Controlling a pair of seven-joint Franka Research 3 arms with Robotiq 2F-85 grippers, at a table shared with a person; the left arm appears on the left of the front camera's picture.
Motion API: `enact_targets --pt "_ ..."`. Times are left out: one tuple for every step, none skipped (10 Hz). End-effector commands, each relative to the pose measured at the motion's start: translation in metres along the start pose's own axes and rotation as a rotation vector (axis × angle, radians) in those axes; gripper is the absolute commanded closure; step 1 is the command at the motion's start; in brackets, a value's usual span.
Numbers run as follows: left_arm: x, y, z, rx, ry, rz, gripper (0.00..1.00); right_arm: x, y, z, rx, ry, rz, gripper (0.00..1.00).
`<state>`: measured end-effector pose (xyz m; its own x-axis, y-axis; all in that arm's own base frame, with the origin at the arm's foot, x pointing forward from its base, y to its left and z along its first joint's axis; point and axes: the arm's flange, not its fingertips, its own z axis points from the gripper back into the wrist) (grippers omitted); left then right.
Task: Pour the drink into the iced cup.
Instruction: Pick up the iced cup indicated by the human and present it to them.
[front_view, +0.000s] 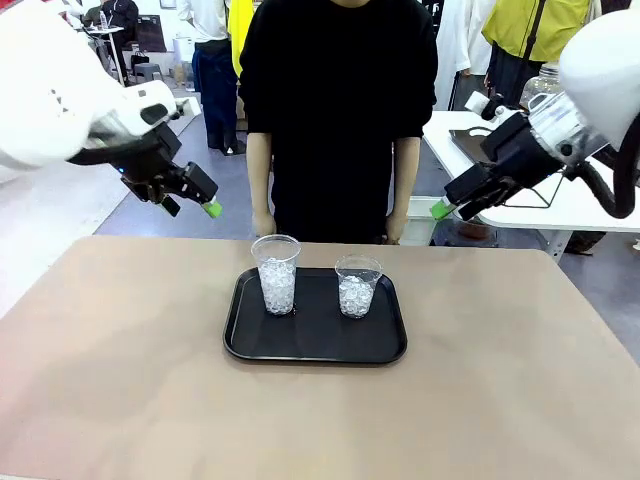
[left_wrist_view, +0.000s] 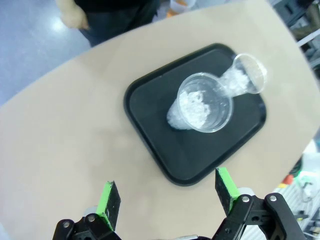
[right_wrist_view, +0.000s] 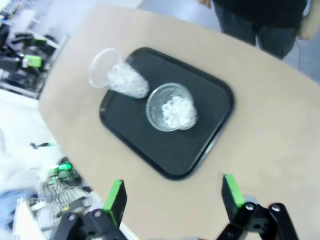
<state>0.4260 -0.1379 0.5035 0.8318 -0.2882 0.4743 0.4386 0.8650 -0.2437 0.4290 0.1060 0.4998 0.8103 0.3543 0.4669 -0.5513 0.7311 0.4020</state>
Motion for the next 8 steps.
enact_targets --pt "0.007 0.021 0.0 -0.123 -0.013 0.062 0.0 0.011 -0.031 -0.002 0.162 0.017 -0.076 0.0" --pt "0.007 0.027 -0.002 -0.172 -0.021 0.08 0.0 0.01 -0.04 -0.003 0.216 0.019 -0.107 0.0" --pt "0.006 0.033 -0.006 -0.191 -0.016 0.1 0.0 0.011 -0.047 -0.005 0.245 0.025 -0.127 0.0" --pt "0.006 0.037 -0.008 -0.199 -0.011 0.109 0.0 0.011 -0.051 -0.007 0.269 0.031 -0.135 0.0" --pt "0.004 0.039 -0.01 -0.206 -0.003 0.092 0.0 0.012 -0.051 -0.008 0.274 0.038 -0.131 0.0" --pt "0.002 0.039 -0.01 -0.191 0.008 0.064 0.0 0.009 -0.047 -0.008 0.25 0.036 -0.088 0.0" --pt "0.001 0.034 -0.009 -0.184 -0.009 0.121 0.0 0.003 -0.052 -0.009 0.257 0.046 -0.159 0.0" --pt "0.001 0.034 -0.009 -0.184 -0.009 0.121 0.0 0.003 -0.052 -0.009 0.257 0.046 -0.159 0.0"
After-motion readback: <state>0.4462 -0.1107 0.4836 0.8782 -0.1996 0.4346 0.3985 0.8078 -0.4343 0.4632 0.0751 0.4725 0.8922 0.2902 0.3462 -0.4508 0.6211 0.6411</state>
